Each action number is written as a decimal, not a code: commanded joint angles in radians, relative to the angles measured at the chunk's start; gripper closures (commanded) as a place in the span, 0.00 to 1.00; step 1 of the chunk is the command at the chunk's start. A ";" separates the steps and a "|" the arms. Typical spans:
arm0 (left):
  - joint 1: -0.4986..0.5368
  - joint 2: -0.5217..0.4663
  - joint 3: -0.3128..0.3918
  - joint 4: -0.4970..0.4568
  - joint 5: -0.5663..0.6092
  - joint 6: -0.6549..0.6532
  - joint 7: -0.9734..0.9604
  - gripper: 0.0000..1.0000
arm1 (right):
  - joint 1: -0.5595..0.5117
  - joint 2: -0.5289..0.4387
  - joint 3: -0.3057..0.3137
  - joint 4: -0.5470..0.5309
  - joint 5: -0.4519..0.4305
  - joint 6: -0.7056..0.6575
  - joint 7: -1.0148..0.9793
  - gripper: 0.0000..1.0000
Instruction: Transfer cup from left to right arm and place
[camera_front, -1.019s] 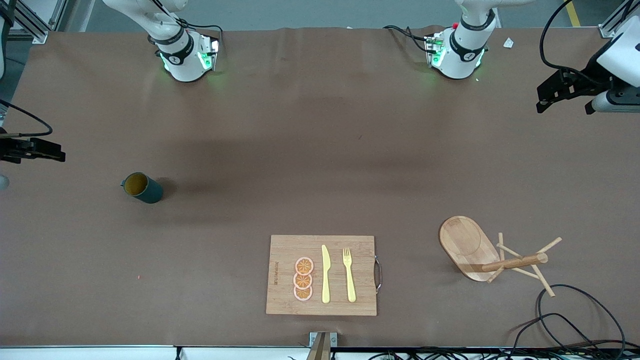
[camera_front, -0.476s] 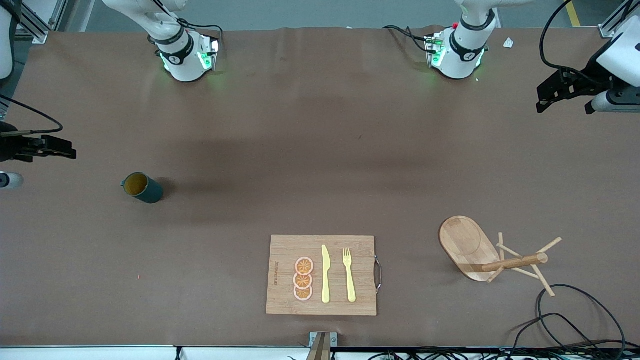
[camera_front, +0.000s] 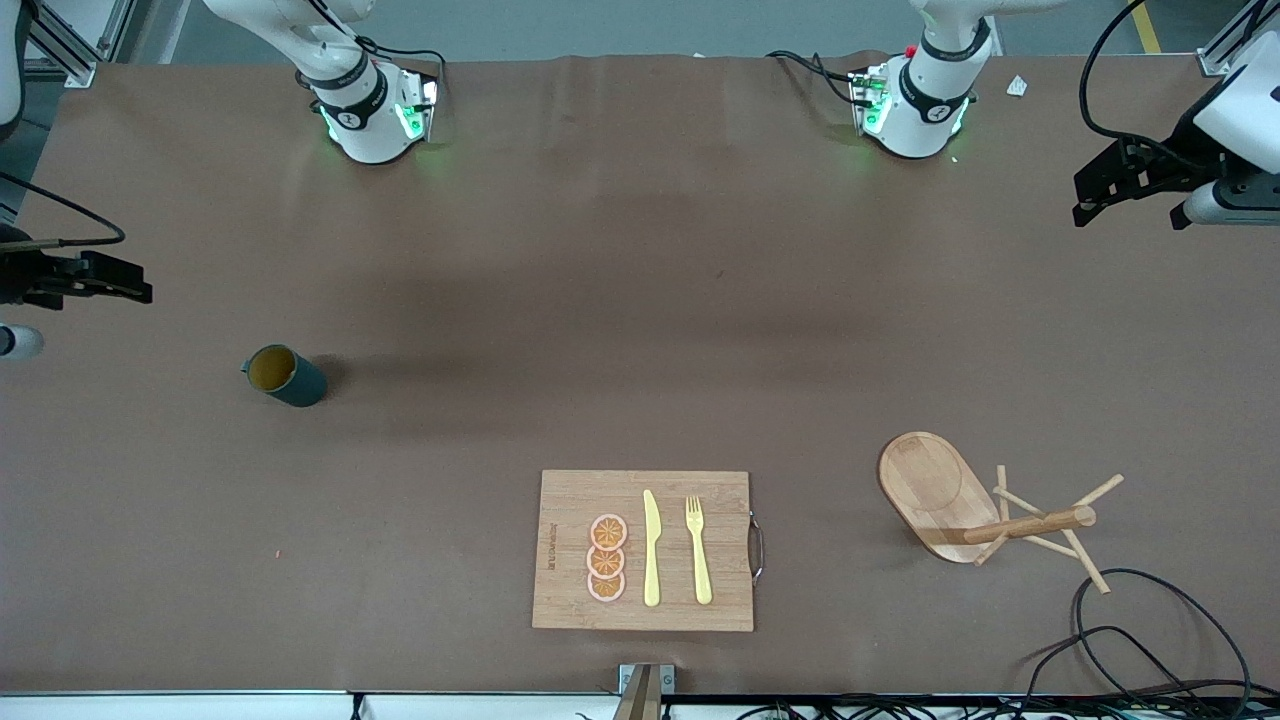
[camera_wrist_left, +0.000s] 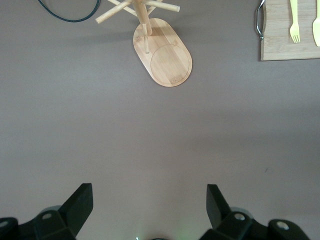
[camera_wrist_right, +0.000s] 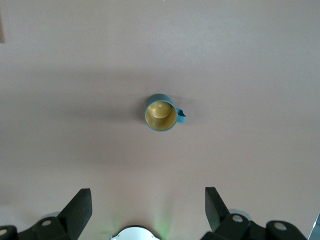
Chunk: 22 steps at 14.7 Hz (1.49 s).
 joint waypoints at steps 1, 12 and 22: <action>0.006 -0.034 -0.015 -0.025 -0.019 0.007 0.015 0.00 | -0.003 -0.043 0.001 -0.017 0.014 -0.020 0.061 0.00; 0.006 -0.029 -0.017 -0.019 -0.019 0.004 0.019 0.00 | -0.011 -0.313 0.003 -0.287 0.014 0.066 0.056 0.00; 0.014 -0.018 -0.014 0.007 -0.011 0.004 0.018 0.00 | -0.027 -0.330 0.003 -0.283 0.079 0.078 0.056 0.00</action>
